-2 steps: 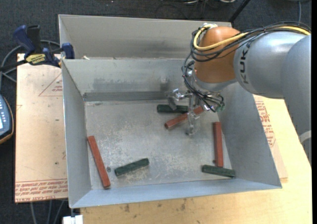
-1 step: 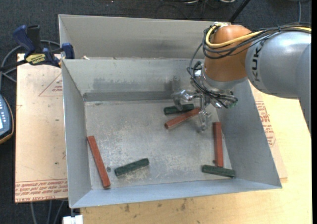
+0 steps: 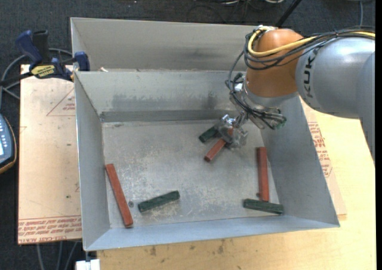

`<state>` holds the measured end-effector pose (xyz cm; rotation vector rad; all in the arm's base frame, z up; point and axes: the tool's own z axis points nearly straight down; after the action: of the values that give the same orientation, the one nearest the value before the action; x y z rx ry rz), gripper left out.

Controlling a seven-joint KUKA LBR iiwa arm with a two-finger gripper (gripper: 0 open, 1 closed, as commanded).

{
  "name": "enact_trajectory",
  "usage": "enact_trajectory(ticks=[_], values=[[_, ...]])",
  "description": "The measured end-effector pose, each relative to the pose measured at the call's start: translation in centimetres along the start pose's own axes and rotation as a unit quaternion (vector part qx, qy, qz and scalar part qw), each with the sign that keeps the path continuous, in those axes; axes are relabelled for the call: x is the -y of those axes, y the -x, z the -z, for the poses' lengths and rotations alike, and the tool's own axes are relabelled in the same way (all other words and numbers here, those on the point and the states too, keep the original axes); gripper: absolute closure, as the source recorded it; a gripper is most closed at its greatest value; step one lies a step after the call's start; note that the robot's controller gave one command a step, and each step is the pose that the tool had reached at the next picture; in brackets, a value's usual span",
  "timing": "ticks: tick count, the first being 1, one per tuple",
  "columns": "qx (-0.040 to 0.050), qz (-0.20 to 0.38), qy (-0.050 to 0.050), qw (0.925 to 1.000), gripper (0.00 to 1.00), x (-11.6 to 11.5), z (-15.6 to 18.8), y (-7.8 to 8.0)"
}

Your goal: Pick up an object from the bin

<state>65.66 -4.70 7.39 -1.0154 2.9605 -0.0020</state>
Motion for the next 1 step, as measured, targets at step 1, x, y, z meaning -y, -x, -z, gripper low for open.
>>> enact_trajectory(ticks=[1], values=[[-0.0007,-0.028,-0.001,0.9996,1.0,-1.87,14.17,-2.15]])
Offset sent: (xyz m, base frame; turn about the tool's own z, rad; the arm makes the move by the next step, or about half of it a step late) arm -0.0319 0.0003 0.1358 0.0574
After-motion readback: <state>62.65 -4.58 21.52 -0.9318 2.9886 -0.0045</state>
